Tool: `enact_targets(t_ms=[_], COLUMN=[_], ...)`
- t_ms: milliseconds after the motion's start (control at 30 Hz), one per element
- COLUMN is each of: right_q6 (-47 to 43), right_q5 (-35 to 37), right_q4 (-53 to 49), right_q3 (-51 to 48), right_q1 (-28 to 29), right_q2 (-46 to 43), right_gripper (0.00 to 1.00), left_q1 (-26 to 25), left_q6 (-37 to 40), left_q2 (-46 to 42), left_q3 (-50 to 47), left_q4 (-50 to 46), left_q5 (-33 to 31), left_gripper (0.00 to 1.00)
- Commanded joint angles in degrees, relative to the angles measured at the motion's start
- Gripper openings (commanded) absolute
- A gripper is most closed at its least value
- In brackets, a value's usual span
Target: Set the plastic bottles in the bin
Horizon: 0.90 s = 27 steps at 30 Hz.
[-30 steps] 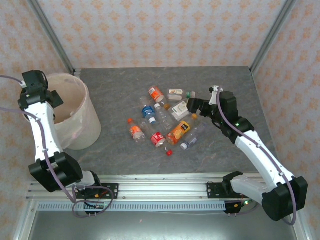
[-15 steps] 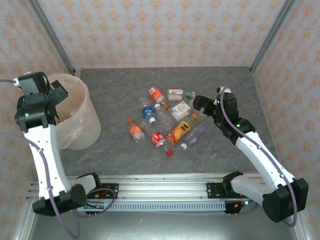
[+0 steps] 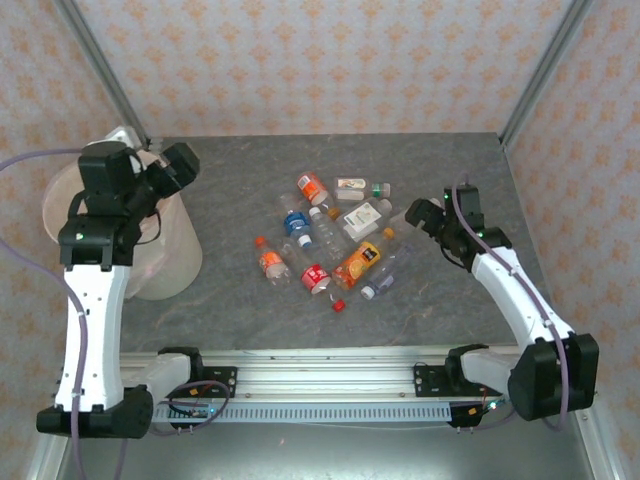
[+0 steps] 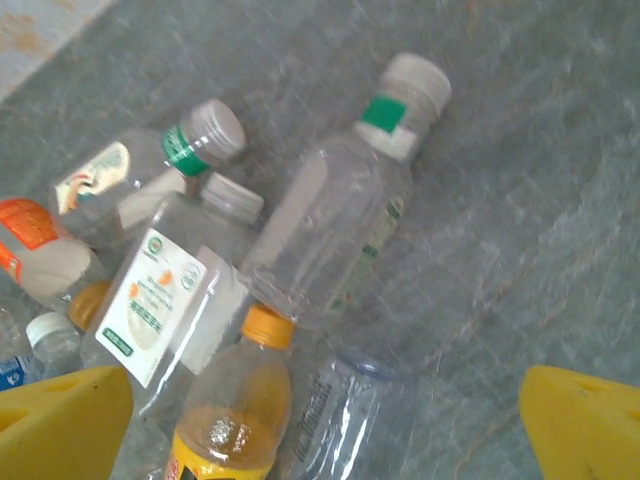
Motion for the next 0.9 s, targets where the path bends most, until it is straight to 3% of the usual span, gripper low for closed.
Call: enact_targets(t_ms=[0, 200, 333, 467, 867], right_q6=[6.93, 16.57, 19.7, 21.86, 23.77], right_q5=[-1.76, -5.73, -10.26, -7.68, -5.72], right_q4=[-5.0, 1.57, 5.35, 8.21, 12.89], right_q3=[-1.81, -8.93, -10.06, -10.39, -12.65], right_q1=[-0.09, 0.17, 1.11, 3.21, 5.0], right_q2=[0.5, 0.5, 5.35, 7.47, 12.88], right_gripper=[0.99, 1.0, 0.92, 0.85, 0.78], left_q1=[-2.27, -3.16, -3.16, -3.16, -3.16], left_q6=[-4.55, -6.87, -7.81, -7.45, -8.53], left_q2=[1.39, 3.63, 3.18, 2.74, 2.01], left_q3=[-1.65, -3.95, -5.04, -6.26, -9.47], left_q4=[5.94, 8.63, 9.62, 10.14, 10.61], left_q5=[5.5, 8.57, 7.58, 7.15, 6.3], left_gripper=[1.0, 1.0, 1.0, 1.0, 1.0])
